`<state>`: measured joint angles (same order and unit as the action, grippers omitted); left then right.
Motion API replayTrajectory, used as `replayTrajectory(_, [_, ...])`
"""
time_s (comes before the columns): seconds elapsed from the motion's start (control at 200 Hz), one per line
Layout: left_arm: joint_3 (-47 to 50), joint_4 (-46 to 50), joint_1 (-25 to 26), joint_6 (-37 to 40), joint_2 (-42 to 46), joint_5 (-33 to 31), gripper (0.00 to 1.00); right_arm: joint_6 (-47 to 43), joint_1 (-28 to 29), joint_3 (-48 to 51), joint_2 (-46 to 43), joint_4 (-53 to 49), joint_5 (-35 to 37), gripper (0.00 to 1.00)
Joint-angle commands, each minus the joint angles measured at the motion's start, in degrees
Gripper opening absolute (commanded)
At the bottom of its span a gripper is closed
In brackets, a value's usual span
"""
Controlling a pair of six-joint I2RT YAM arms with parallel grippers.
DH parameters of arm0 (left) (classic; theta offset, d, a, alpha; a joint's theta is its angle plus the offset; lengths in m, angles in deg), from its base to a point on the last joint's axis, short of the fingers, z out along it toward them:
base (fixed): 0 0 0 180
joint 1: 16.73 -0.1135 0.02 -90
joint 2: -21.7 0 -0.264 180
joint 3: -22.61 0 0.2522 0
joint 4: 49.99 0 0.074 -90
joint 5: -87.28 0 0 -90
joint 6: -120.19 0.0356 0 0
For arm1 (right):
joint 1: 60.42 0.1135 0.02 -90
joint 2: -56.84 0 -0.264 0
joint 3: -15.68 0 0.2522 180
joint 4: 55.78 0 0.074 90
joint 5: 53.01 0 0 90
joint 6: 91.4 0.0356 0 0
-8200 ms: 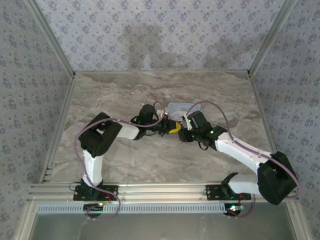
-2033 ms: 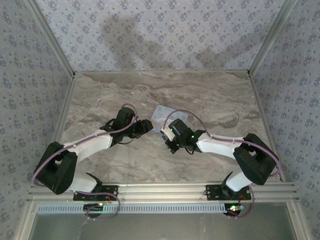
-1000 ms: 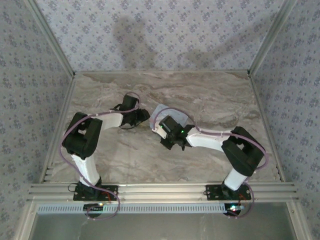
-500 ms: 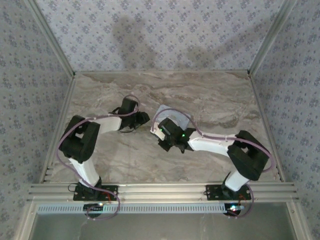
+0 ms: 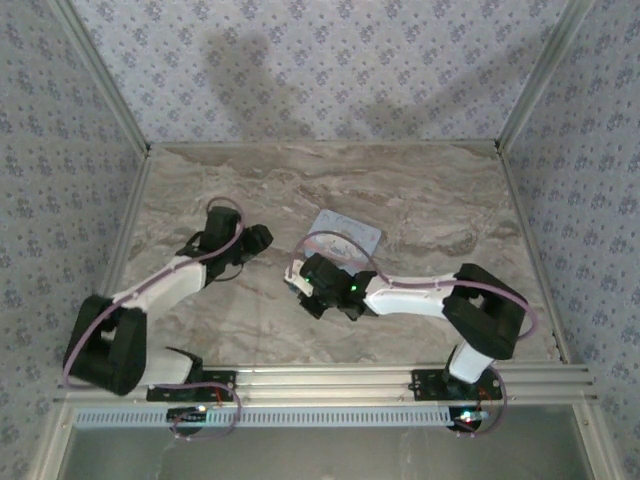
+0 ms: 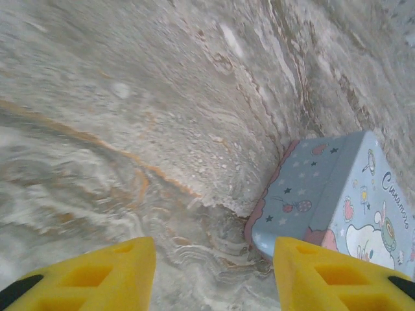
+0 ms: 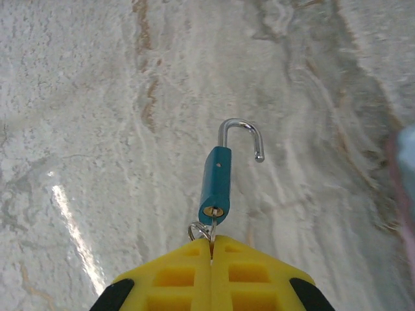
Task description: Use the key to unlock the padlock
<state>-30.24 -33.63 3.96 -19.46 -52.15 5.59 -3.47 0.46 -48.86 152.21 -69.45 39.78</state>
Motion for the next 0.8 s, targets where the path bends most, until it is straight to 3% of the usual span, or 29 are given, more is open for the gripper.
replayTrajectory(0.0, [2.6, 3.9, -1.6, 0.5, 5.8, -3.0, 0.53, 2.5, 1.1, -3.1, 3.1, 3.4, -1.9, 0.00])
replayTrajectory(0.21, [4.9, 6.9, -2.8, 0.7, 10.6, -2.9, 0.54, 3.8, 2.0, -5.3, 7.2, 2.6, -2.3, 0.00])
replayTrajectory(0.365, [5.7, 6.7, -2.9, 0.3, 11.4, -2.6, 0.54, 5.4, 1.8, -4.9, 6.7, 1.1, 0.7, 0.31])
replayTrajectory(0.585, [4.2, 8.0, -3.1, 1.3, 11.3, -2.9, 0.59, 6.2, -1.0, -2.6, -1.7, -4.1, 5.9, 0.42])
replayTrajectory(0.62, [3.4, 8.7, -3.2, 1.9, 11.2, -3.2, 0.62, 6.7, -1.7, -2.2, -4.0, -5.6, 6.6, 0.44])
replayTrajectory(0.64, [3.1, 9.1, -3.2, 2.3, 11.1, -3.3, 0.71, 7.3, -2.1, -1.9, -5.5, -6.6, 7.0, 0.46])
replayTrajectory(0.655, [2.7, 9.5, -3.2, 2.6, 11.1, -3.5, 0.82, 7.9, -2.5, -1.7, -6.6, -7.2, 7.4, 0.48])
replayTrajectory(0.665, [2.5, 9.8, -3.3, 2.8, 11.0, -3.7, 0.94, 8.2, -2.7, -1.5, -7.5, -7.5, 7.8, 0.49])
replayTrajectory(0.69, [1.9, 10.3, -3.4, 3.5, 11.0, -3.9, 0.98, 8.4, -3.4, -1.1, -9.4, -8.5, 8.5, 0.55])
replayTrajectory(0.7, [1.7, 10.5, -3.4, 3.7, 10.9, -4.0, 0.98, 8.4, -3.7, -1.0, -10.2, -9.0, 8.8, 0.66])
replayTrajectory(0.715, [1.4, 10.8, -3.5, 4.0, 10.9, -4.0, 0.98, 8.5, -4.2, -0.8, -11.4, -9.6, 9.2, 0.93])
replayTrajectory(0.725, [1.1, 10.9, -3.5, 4.2, 10.9, -4.1, 0.98, 8.4, -4.6, -0.7, -12.2, -10.0, 9.5, 0.98])
replayTrajectory(0.794, [-0.2, 11.8, -4.0, 5.5, 10.7, -4.3, 0.98, 8.3, -7.3, 0.0, -17.6, -12.9, 11.6, 1.00])
